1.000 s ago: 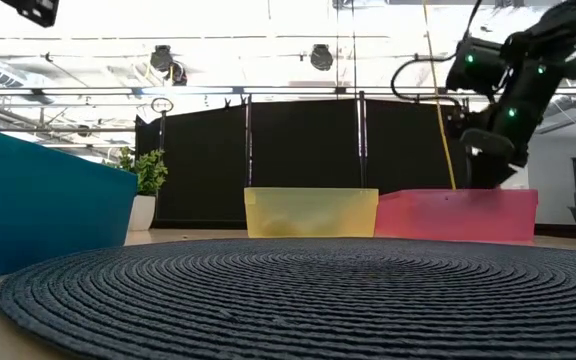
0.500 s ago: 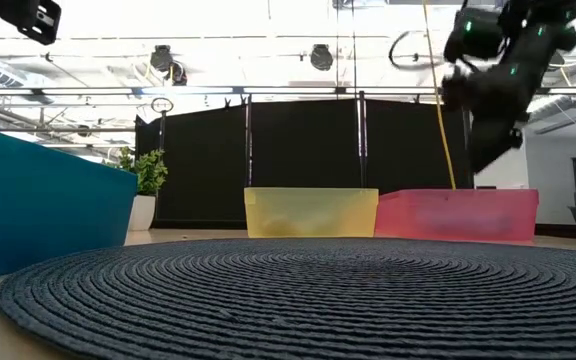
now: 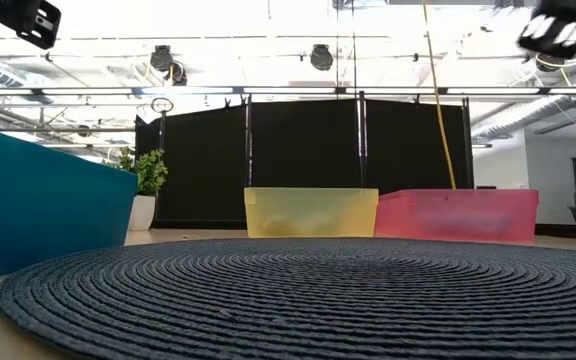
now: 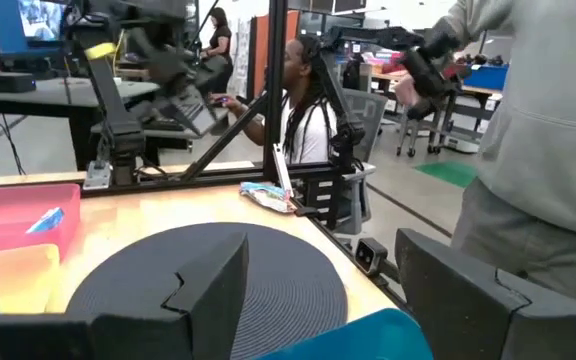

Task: Pick and place Granola Bars by type
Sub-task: Put the red granola bar into the red bin

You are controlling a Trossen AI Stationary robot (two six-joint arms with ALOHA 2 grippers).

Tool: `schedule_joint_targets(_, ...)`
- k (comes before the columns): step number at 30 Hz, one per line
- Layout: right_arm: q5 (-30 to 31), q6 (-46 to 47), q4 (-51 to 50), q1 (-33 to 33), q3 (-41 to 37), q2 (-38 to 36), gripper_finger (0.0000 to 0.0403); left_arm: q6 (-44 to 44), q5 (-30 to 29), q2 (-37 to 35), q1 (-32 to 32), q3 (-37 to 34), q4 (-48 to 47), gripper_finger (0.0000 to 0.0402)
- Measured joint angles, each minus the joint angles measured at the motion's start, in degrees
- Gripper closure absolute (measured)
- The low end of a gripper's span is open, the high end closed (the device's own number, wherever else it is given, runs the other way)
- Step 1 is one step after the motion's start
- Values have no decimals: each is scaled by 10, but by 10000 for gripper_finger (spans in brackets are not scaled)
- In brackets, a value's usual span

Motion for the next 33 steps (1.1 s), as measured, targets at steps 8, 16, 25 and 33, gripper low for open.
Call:
schedule_joint_targets(8,123,65,59,214,0,116,241,4,-5,0,0,0,11,136)
schedule_joint_targets(16,123,92,183,284,0,258,240,0,-5,0,0,0,16,146)
schedule_joint_targets(25,123,97,261,294,0,352,234,-14,-3,0,0,0,13,135)
schedule_joint_targets(33,110,85,277,304,-14,396,202,-40,7,0,0,0,4,146)
